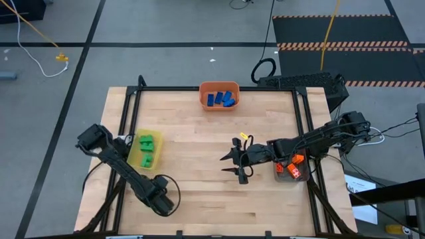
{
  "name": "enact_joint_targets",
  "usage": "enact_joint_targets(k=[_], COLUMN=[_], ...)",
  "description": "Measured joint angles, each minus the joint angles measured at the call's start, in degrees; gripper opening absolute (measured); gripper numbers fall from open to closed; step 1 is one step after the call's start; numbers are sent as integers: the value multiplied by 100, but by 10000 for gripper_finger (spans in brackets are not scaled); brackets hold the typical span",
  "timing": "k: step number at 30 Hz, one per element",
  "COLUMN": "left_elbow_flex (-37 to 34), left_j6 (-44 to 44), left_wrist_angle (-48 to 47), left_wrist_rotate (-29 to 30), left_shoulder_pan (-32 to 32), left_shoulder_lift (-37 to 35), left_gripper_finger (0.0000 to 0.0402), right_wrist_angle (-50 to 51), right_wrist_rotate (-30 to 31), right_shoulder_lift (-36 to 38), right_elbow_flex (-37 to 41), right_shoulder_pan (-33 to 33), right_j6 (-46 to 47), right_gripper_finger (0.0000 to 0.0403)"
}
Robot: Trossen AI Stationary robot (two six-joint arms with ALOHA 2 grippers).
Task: Sort & place blocks by color
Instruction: Put the green game piece into the yellow bin
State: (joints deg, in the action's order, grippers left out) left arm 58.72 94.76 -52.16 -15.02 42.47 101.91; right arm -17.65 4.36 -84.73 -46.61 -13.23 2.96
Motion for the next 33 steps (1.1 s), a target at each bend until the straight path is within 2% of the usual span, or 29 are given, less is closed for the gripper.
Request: enact_joint_targets(k=[5,10,11,17,22,24,30,33], left_elbow_flex=[24,8,0,-11,62,186,501,507], left_j6=[-469,-1090,-1191,-1791,-2293,-2459,-3101,-3438], left_wrist_angle=[8,38,-13,-201,-298,-700,-2719,-3349], left_wrist_rotate=[-18,-46,-54,-384,-429,-164,857,1306], left_shoulder_pan=[-3,-114,-151,-425,-746,-898,-1419,-1735], left_shoulder_lift=[130,70,51,-156,-794,-1090,-1771,-1993], left_gripper_finger=[241,144,135,136,136,136,136,136], right_wrist_angle=[-2,-3,-4,-3,-4,-3,-7,-7], right_wrist_rotate=[0,0,2,0,0,1,2,1], right_shoulder_lift=[0,0,0,0,0,0,0,-1], right_elbow_flex=[0,0,0,0,0,0,0,0], right_shoulder_pan=[0,0,0,0,0,0,0,0], right_j6=[-52,-63,-62,-63,-66,-78,-87,-83], right_gripper_finger=[187,187,187,187,187,187,187,187])
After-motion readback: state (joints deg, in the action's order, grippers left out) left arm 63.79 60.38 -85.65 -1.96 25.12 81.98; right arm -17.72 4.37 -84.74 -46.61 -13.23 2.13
